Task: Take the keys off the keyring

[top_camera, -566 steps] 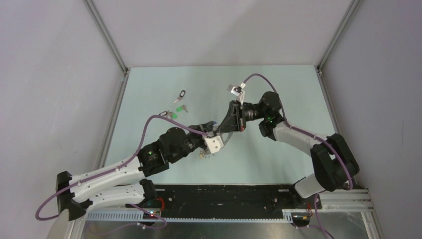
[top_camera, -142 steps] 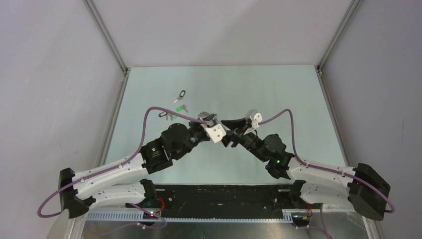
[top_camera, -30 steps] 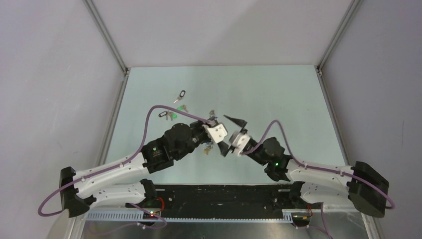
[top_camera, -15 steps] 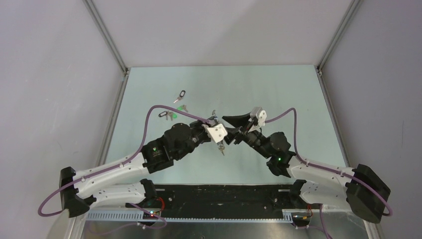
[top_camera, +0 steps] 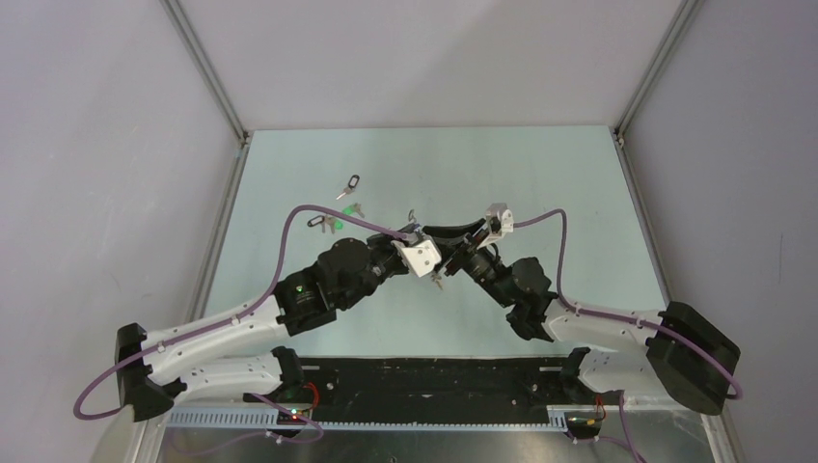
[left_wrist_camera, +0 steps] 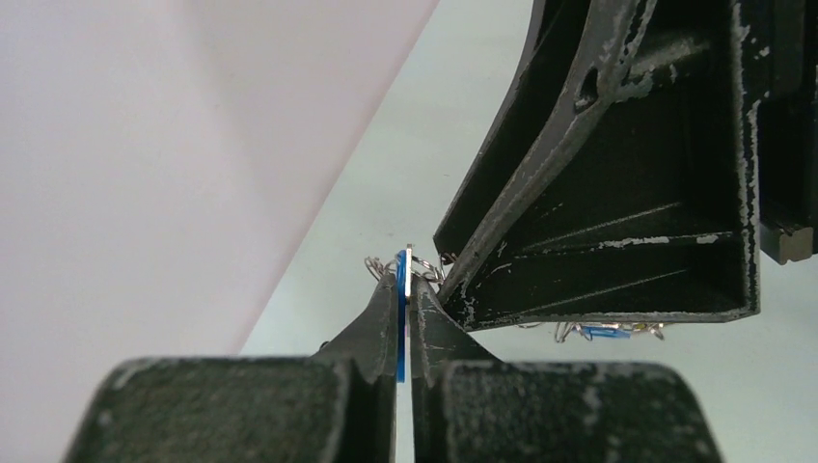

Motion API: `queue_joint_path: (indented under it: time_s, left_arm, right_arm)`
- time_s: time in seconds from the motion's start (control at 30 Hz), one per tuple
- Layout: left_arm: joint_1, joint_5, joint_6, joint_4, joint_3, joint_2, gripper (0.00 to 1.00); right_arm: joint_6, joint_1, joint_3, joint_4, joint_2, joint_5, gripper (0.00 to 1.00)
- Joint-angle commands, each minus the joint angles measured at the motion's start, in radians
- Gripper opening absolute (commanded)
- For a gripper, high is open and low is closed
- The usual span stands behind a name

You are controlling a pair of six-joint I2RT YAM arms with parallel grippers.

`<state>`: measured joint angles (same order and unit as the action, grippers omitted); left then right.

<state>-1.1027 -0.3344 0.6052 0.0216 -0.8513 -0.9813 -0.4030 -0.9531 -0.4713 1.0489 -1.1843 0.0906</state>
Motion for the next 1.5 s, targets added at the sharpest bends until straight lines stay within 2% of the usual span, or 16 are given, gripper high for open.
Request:
queue_joint_path:
  time_s: [0.0, 0.43, 0.5, 0.67, 0.73, 0.87, 1.0, 1.13, 1.2, 1.3, 1.47]
  left_arm:
    - [-0.004, -0.002, 0.049, -0.075, -0.037, 0.026, 0.0]
    - [-0.02, 0.014, 0.112, -0.074, -0.018, 0.022, 0.0]
    - [-0.021, 0.014, 0.112, -0.074, -0.016, 0.023, 0.0]
    - [-0.023, 0.009, 0.112, -0.075, -0.015, 0.023, 0.0]
    - [-0.023, 0.009, 0.111, -0.075, -0.017, 0.026, 0.0]
    - [-0.023, 0.003, 0.102, -0.077, -0.021, 0.029, 0.0]
    - [-0.023, 0.0, 0.096, -0.076, -0.021, 0.032, 0.0]
    - [-0.022, -0.002, 0.091, -0.076, -0.024, 0.031, 0.0]
    - [-0.022, -0.002, 0.087, -0.077, -0.025, 0.03, 0.0]
    - [-0.023, -0.007, 0.085, -0.077, -0.025, 0.023, 0.0]
    - [-0.006, -0.075, 0.044, -0.084, -0.045, -0.001, 0.0]
  right_arm:
    - [-0.044, -0.007, -0.03, 0.118, -0.027, 0.079, 0.45]
    - [-0.06, -0.009, -0.03, 0.262, -0.131, 0.066, 0.38]
    - [-0.057, -0.008, -0.031, 0.272, -0.135, 0.058, 0.32]
    - [-0.018, -0.007, -0.033, 0.258, -0.125, 0.016, 0.08]
    - [0.01, -0.005, -0.033, 0.239, -0.114, -0.014, 0.03]
    - [0.12, -0.007, -0.033, 0.18, -0.084, -0.124, 0.0]
    - [0.323, -0.027, -0.033, 0.071, -0.031, -0.204, 0.0]
    - [0.811, -0.123, -0.033, -0.079, 0.02, -0.199, 0.0]
    - [0.979, -0.147, -0.032, -0.133, 0.029, -0.199, 0.0]
    - [1.071, -0.15, -0.031, -0.161, 0.04, -0.193, 0.0]
    - [0.96, -0.094, -0.027, -0.176, 0.081, -0.172, 0.0]
